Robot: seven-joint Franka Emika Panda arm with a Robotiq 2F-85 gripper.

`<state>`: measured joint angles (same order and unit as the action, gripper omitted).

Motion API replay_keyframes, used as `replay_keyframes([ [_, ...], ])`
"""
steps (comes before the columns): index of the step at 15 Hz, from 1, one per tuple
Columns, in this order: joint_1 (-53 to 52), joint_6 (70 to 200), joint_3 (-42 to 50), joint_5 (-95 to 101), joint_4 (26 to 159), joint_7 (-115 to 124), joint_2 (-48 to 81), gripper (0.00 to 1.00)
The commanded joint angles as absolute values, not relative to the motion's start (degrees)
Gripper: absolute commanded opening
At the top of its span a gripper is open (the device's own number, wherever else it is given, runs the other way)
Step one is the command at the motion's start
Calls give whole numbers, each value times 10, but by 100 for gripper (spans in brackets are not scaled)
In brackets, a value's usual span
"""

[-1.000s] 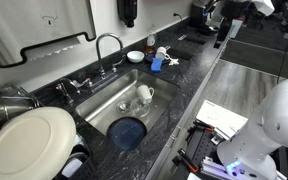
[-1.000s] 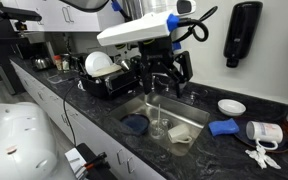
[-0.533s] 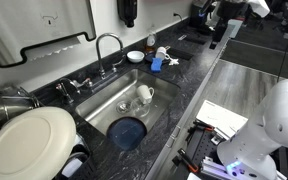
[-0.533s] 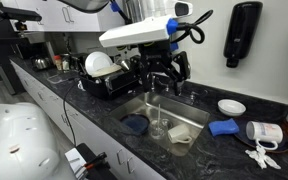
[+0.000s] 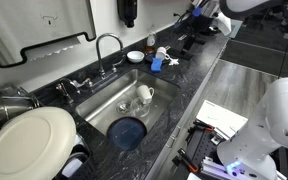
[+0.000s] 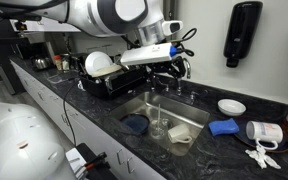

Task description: Put the straw inside the bowl

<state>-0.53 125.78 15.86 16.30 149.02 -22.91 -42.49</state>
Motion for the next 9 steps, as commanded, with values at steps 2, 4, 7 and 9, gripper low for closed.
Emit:
replay_keyframes([
  [2,-45,1390,145,105,1515,-241,-334,100],
  [4,-68,1437,145,73,1522,-256,-305,100],
  [7,-95,1483,139,41,1521,-278,-260,100],
  [9,-110,1516,139,23,1520,-295,-225,100],
])
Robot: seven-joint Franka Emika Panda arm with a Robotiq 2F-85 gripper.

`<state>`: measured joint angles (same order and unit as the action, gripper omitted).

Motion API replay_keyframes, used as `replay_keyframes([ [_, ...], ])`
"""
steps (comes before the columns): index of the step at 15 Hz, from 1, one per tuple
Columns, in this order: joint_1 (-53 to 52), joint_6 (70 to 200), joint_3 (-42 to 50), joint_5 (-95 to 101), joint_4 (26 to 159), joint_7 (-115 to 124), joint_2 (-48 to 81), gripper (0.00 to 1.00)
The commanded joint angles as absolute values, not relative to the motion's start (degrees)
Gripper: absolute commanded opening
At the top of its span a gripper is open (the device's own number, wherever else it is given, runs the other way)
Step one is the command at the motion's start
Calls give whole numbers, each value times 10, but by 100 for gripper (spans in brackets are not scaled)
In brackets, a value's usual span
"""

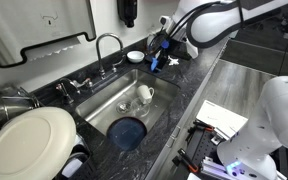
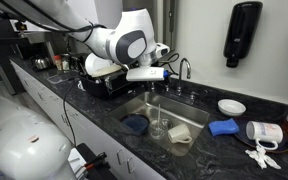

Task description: Put the straw inside the bowl

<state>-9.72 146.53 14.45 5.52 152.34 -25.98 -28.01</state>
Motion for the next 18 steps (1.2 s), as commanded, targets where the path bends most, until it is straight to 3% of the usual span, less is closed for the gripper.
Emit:
replay_keyframes([
  [1,-116,1531,138,15,1518,-301,-206,100],
  [10,-155,1635,119,-97,1484,-400,-46,100],
  [11,-178,1614,143,-103,1476,-412,-39,100],
  [12,-129,1617,97,-88,1503,-384,-78,100],
  [17,-128,1617,91,-94,1486,-392,-49,100],
  [18,-176,1628,129,-113,1478,-409,-35,100],
])
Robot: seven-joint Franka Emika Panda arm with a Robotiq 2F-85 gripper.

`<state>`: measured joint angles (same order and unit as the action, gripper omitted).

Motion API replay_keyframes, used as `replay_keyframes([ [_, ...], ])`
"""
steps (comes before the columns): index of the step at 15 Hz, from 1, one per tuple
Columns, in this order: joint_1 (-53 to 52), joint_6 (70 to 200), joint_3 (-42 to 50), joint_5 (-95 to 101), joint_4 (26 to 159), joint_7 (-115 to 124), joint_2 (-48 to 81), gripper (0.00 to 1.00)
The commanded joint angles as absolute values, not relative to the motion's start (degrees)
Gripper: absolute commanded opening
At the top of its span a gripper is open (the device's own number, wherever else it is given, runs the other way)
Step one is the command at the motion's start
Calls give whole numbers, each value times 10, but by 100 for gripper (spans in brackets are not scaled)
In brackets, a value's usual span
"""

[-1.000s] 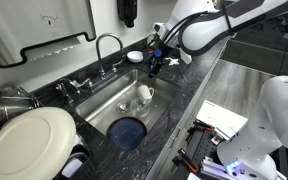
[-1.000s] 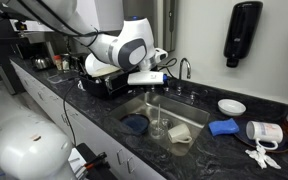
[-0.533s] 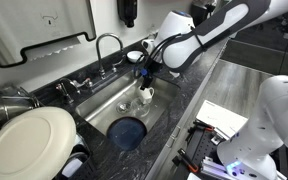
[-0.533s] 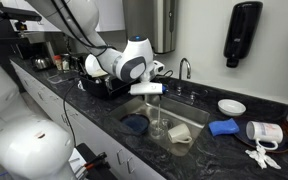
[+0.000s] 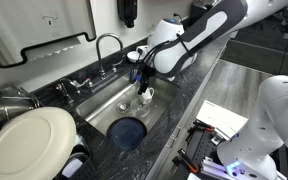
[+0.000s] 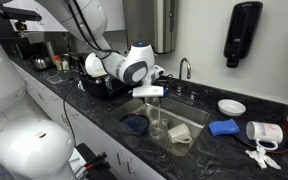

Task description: Put the straw inside the bowl

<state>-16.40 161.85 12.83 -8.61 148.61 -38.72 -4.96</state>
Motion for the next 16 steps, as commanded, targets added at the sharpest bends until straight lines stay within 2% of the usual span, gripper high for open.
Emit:
replay_keyframes([
  [1,-178,1633,123,-124,1473,-413,-25,100],
  [3,-195,1628,122,-163,1459,-438,-10,100],
  [7,-201,1607,121,-124,1411,-435,35,100],
  [8,-140,1607,65,-96,1395,-414,54,100],
  [16,-34,1573,-19,-35,1293,-398,163,100],
])
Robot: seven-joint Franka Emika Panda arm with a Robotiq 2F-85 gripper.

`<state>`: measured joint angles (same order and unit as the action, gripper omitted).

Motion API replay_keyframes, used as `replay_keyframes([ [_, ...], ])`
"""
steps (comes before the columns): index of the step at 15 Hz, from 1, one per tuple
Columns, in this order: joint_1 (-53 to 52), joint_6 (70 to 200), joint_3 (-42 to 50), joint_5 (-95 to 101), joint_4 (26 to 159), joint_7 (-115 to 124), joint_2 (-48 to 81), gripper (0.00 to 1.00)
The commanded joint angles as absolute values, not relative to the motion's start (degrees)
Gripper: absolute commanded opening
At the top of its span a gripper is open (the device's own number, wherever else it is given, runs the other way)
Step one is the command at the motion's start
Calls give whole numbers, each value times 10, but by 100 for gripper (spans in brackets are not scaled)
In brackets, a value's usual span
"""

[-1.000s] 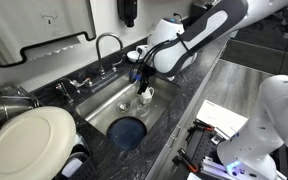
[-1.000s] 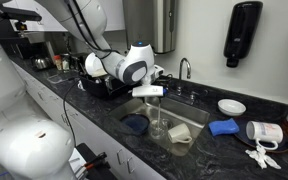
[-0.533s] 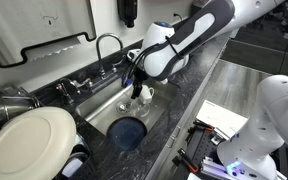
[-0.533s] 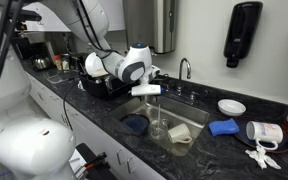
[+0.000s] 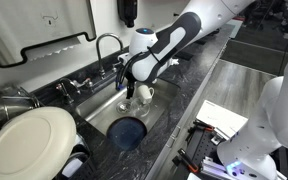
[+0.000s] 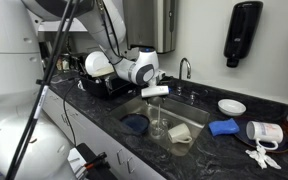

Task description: Put the straw inside the bowl

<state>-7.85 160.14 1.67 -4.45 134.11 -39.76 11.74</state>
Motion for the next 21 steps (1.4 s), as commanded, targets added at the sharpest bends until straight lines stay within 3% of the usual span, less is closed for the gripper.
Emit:
replay_keyframes([
  [1,-22,1568,-29,-39,1284,-400,174,100],
  [7,28,1552,-70,-43,1242,-402,223,100],
  [8,34,1550,-76,-45,1236,-404,230,94],
  [9,39,1551,-80,-45,1232,-405,236,74],
  [13,56,1552,-95,-44,1220,-405,254,45],
  [19,50,1544,-87,-26,1216,-384,252,5],
  [21,45,1539,-82,-17,1221,-370,238,0],
])
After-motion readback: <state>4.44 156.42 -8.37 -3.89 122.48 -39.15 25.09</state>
